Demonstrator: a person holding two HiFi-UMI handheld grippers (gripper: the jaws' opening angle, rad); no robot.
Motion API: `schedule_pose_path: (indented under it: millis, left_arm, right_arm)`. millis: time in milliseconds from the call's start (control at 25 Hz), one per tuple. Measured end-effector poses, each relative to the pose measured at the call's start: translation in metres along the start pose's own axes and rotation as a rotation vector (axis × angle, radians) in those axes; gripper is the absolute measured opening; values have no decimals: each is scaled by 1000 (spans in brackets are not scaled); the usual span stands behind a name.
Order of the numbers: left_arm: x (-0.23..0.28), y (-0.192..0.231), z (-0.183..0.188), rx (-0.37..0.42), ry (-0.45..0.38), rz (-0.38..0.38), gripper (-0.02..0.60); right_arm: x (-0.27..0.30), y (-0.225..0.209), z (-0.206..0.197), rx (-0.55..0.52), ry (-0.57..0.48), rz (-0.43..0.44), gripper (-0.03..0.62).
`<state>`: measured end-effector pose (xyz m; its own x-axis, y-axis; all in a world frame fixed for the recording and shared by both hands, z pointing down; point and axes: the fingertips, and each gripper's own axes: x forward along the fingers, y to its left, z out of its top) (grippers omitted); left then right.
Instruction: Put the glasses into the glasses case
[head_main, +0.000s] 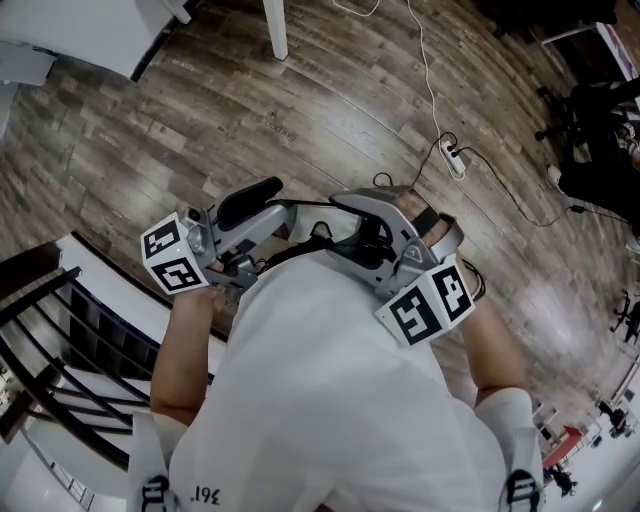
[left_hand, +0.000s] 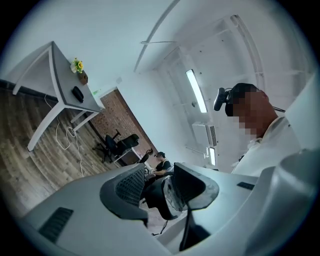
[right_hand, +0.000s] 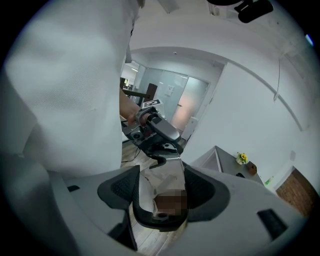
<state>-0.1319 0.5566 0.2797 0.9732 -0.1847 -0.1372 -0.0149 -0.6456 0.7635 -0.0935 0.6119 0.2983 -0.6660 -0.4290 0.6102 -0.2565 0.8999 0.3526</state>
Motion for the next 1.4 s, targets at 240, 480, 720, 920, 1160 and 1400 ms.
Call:
schedule_pose_path:
  millis: [240,480,720,920,1160,1400]
  left_arm:
    - [-12,5,13,68,-38,34,178]
    - [-6,18,23,94,-63,88,178]
    - [16,48,46,103,-94,173,178]
    - [47,79,60,117,-84,228,178]
    - [91,110,91,119,-123,281,178]
    - [108,130,112,133,-157,340,178]
  right_arm:
    - [6,-6,1,-6,-3,-18,288]
    - [7,-26,-15,-1,-9,-22,288]
    - [12,-72,-43,4,-36,-4,288]
    - [15,-119,-72,-22,-44,2,288]
    - [6,-181,-106,-33,-67,11,288]
    - [8,-219,-128,-48,-89,35,288]
